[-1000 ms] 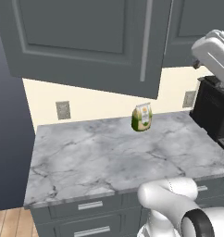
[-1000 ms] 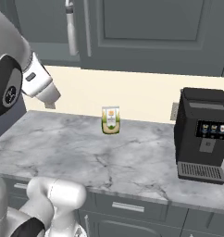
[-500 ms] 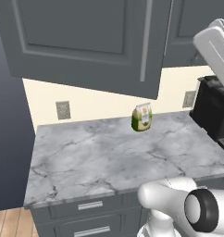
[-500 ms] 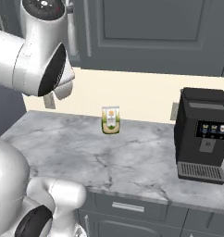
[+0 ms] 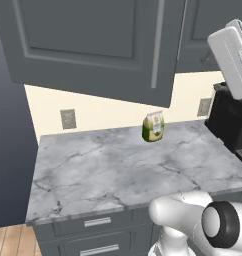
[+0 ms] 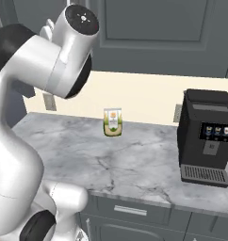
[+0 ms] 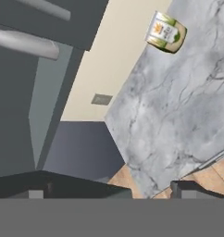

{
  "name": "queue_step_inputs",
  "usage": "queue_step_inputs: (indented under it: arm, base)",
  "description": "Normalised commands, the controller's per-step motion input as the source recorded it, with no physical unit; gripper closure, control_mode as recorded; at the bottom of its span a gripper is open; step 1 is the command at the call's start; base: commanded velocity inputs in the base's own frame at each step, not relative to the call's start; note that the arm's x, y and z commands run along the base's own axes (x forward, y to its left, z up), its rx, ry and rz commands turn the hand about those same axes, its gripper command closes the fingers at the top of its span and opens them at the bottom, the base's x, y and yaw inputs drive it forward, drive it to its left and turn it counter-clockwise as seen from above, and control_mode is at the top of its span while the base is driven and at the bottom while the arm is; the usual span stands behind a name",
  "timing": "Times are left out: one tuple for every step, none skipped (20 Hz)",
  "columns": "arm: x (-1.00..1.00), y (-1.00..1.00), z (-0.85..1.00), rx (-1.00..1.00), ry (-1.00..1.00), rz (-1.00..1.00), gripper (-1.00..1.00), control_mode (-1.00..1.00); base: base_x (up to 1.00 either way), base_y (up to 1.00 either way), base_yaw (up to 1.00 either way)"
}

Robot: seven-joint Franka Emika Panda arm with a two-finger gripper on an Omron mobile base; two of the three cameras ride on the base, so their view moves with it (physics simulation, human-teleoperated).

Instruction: Pick the spray and dish brush from the cabinet and place them on the counter.

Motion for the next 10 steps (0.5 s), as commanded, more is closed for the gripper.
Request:
queue_step_inputs:
  arm:
    - [0.58, 0.04, 0.00, 0.05, 0.00, 0.02, -1.00, -1.00]
    - [0.41, 0.17, 0.00, 0.07, 0.00, 0.00, -1.00, -1.00]
    - [0.41, 0.15, 0.00, 0.08, -0.03, 0.00, -1.00, -1.00]
    - [0.47, 0.09, 0.00, 0.10, -0.03, 0.00, -1.00, -1.00]
    - [0.51, 0.03, 0.00, 0.10, 0.00, 0.00, -1.00, -1.00]
    - [0.46, 0.01, 0.00, 0.10, 0.00, 0.00, -1.00, -1.00]
    - [0.38, 0.11, 0.00, 0.09, 0.00, 0.00, -1.00, -1.00]
    - [0.32, 0.13, 0.00, 0.11, 0.00, 0.00, -1.00, -1.00]
    - [0.31, 0.17, 0.01, 0.11, 0.00, 0.00, -1.00, -1.00]
    - [0.23, 0.20, 0.04, 0.11, 0.00, 0.00, -1.00, -1.00]
  base:
    - [0.00, 0.00, 0.00]
    - [0.00, 0.00, 0.00]
    - [0.00, 0.00, 0.00]
    - [0.00, 0.00, 0.00]
    - [0.00, 0.00, 0.00]
    - [0.00, 0.00, 0.00]
    - [0.00, 0.00, 0.00]
    - [0.00, 0.00, 0.00]
    - [0.00, 0.00, 0.00]
    - [0.00, 0.00, 0.00]
